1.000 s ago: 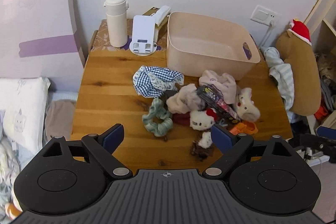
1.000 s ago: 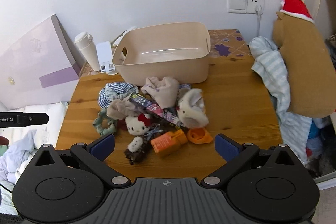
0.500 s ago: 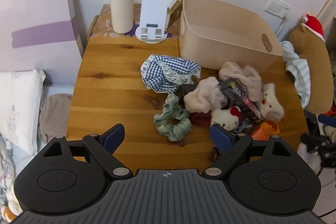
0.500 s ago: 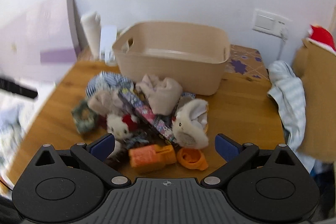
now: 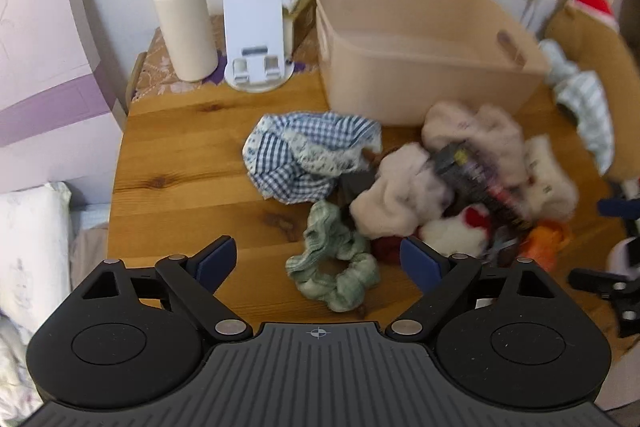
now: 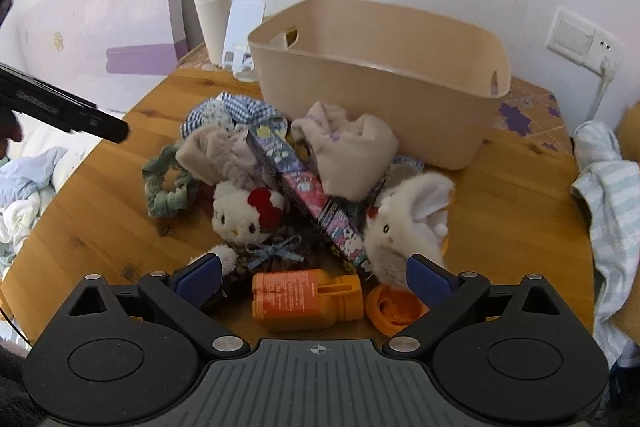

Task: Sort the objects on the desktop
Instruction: 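Grasp the green scrunchie with the left gripper while the right gripper grasps the orange bottle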

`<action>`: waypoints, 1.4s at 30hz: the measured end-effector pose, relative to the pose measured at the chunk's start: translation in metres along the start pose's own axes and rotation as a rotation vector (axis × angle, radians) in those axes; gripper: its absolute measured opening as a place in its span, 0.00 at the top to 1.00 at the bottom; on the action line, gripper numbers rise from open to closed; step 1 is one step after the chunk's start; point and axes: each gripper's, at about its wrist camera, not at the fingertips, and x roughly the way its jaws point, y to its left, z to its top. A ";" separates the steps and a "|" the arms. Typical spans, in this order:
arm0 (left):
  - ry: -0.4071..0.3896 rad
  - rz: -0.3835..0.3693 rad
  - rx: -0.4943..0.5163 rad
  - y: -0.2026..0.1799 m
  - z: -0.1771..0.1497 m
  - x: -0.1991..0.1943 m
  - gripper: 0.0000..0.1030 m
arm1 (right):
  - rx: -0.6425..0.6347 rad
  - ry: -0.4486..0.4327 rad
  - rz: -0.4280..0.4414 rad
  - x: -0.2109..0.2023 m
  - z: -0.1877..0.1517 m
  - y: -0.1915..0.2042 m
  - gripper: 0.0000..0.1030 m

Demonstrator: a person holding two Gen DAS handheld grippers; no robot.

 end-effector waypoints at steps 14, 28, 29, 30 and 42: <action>0.092 -0.005 0.111 0.001 -0.020 0.061 0.12 | 0.018 0.079 0.018 0.036 -0.016 0.005 0.01; 0.130 -0.072 0.127 -0.008 -0.018 0.093 0.30 | -0.010 0.128 0.047 0.068 -0.013 0.009 0.00; 0.127 -0.075 0.125 -0.009 -0.017 0.094 0.30 | -0.011 0.132 0.047 0.070 -0.013 0.009 0.00; 0.117 -0.077 0.121 -0.009 -0.017 0.094 0.30 | -0.010 0.132 0.045 0.071 -0.013 0.010 0.00; 0.176 -0.087 0.126 -0.013 -0.018 0.109 0.14 | 0.055 0.182 0.053 0.088 -0.015 -0.001 0.08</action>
